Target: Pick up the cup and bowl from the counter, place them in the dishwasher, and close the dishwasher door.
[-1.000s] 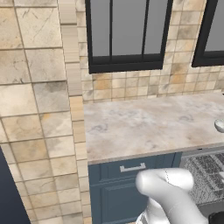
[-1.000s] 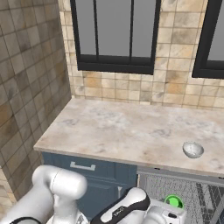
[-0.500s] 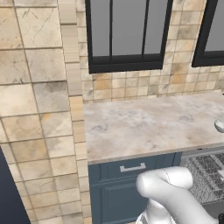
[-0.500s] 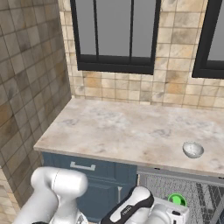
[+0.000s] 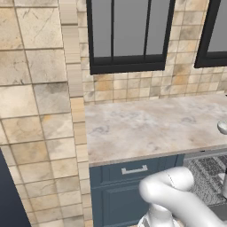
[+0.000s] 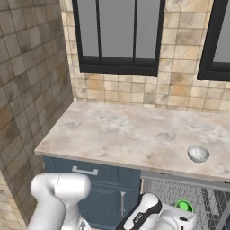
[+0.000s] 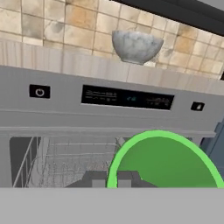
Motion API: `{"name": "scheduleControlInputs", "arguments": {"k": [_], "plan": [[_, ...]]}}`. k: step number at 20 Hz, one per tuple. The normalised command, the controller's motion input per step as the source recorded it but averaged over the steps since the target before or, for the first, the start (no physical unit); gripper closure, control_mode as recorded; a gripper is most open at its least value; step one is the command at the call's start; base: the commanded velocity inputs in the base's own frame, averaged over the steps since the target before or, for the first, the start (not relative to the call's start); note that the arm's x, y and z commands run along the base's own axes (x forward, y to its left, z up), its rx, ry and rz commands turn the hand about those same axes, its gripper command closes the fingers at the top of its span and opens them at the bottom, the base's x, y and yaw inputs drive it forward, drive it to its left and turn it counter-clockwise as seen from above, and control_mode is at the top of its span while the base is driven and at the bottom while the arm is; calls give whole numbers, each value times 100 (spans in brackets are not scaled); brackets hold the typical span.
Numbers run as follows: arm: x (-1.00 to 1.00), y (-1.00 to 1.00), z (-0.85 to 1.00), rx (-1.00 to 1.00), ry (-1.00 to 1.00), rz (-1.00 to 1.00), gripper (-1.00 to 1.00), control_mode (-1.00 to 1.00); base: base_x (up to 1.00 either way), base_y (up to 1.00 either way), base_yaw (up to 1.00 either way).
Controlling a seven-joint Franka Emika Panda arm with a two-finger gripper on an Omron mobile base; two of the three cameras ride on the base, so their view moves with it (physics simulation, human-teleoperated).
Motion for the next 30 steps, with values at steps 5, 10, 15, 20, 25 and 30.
{"name": "scheduleControlInputs", "arguments": {"k": [5, 10, 15, 20, 25, 30], "plan": [[23, -17, -33, 0, 0, 0, 100, -100, 0, 0, 0], [25, -19, -29, 0, 0, 0, 100, -100, 0, 0, 0], [24, -24, -24, 0, 0, 0, 100, -100, 0, 0, 0], [22, -22, -35, 0, 0, 0, 100, -100, 0, 0, 0], [23, -23, -34, 0, 0, 0, 100, -100, 0, 0, 0], [22, -23, -37, 0, 0, 0, 100, -100, 0, 0, 0]]}}
